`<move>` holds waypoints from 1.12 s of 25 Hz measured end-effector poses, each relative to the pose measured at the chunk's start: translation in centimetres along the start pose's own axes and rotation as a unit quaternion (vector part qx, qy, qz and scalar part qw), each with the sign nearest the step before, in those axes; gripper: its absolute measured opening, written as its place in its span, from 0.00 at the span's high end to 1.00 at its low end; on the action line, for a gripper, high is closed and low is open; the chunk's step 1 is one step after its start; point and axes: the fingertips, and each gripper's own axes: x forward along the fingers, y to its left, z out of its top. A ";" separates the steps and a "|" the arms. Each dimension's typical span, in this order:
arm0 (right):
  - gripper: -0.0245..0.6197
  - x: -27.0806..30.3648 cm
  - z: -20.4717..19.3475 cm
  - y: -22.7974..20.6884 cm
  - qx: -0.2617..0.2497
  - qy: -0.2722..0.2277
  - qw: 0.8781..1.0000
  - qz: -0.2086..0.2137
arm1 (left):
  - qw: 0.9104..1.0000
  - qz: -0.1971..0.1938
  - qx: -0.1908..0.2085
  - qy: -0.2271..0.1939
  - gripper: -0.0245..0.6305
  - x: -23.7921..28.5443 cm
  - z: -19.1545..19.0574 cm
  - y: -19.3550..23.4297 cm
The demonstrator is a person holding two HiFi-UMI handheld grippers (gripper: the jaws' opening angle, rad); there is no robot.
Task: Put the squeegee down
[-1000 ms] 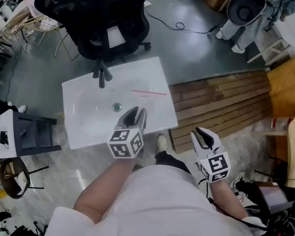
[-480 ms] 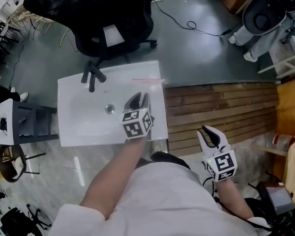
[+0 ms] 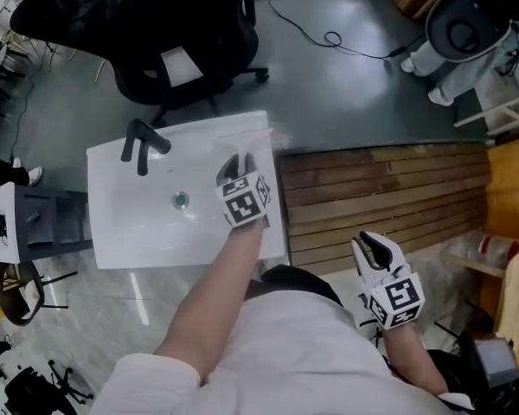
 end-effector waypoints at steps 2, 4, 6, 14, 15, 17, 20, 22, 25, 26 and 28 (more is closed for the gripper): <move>0.87 0.0 -0.6 -0.6 0.010 0.003 1.000 -0.003 | 1.000 0.012 -0.001 -0.001 0.79 0.9 -0.1 -0.1; 0.87 -0.2 -1.2 -0.7 0.022 0.008 1.000 -0.003 | 1.000 0.019 -0.002 -0.002 0.79 1.5 -0.2 -0.3; 0.87 -0.4 -1.7 -0.7 0.030 0.012 0.999 -0.002 | 1.000 0.023 -0.001 0.002 0.79 2.1 -0.5 -0.6; 0.87 -0.3 -1.7 -1.6 0.042 0.007 0.999 -0.004 | 1.000 0.024 0.003 0.006 0.76 3.1 -0.9 -1.2; 0.87 -0.2 -1.7 -1.5 0.041 0.007 0.999 -0.003 | 1.000 0.021 0.005 0.006 0.74 3.1 -1.0 -1.3; 0.87 -0.1 -1.8 -1.4 0.040 0.006 0.999 -0.003 | 1.000 0.016 0.010 0.005 0.71 2.9 -1.0 -1.3; 0.87 0.4 -1.4 -1.2 0.036 0.003 0.999 0.000 | 1.000 0.006 0.022 0.005 0.70 2.3 -1.0 -1.5; 0.87 0.9 -0.8 -0.8 0.032 -0.002 0.999 0.004 | 1.000 -0.002 0.030 0.006 0.70 1.5 -0.9 -1.6; 0.87 1.4 0.1 -0.2 0.025 -0.010 1.000 0.011 | 0.999 -0.015 0.030 0.002 0.70 -0.1 -0.5 -1.6; 0.87 1.6 0.4 0.2 0.023 -0.013 1.000 0.013 | 0.999 -0.021 0.029 0.000 0.70 -0.8 -0.4 -1.6; 0.87 1.8 1.1 1.1 0.018 -0.020 1.000 0.016 | 0.999 -0.034 0.030 -0.004 0.70 -2.2 0.2 -1.5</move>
